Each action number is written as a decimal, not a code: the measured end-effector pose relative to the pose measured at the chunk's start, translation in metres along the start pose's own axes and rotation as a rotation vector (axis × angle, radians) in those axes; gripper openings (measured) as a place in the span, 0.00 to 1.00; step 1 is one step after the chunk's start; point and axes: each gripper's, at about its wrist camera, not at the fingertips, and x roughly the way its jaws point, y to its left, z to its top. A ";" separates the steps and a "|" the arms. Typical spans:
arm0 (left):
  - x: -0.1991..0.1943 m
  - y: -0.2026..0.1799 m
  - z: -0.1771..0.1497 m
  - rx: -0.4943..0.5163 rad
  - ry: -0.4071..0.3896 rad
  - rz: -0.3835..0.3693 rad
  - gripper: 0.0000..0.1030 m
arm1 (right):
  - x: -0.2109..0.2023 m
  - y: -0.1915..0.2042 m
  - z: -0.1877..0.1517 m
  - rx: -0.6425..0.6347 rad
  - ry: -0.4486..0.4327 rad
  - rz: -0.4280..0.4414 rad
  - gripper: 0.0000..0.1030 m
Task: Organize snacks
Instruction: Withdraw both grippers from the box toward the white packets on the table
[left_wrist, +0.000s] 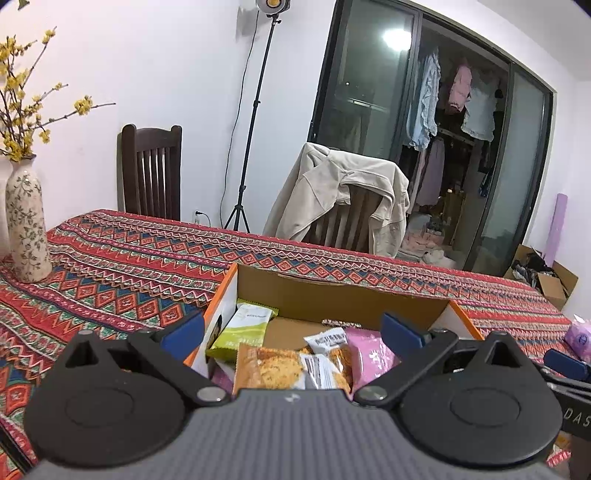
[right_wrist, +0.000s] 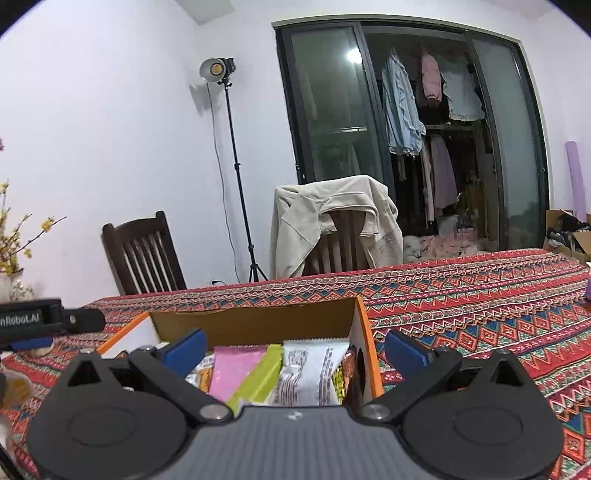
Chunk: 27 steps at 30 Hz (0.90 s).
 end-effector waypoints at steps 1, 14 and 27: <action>-0.005 -0.001 -0.001 0.009 0.000 -0.002 1.00 | -0.004 0.001 -0.001 -0.008 0.003 0.002 1.00; -0.036 -0.011 -0.037 0.084 0.104 -0.006 1.00 | -0.057 -0.006 -0.030 -0.042 0.063 0.011 1.00; -0.015 -0.044 -0.087 0.093 0.339 0.014 1.00 | -0.074 -0.035 -0.070 -0.012 0.165 -0.028 1.00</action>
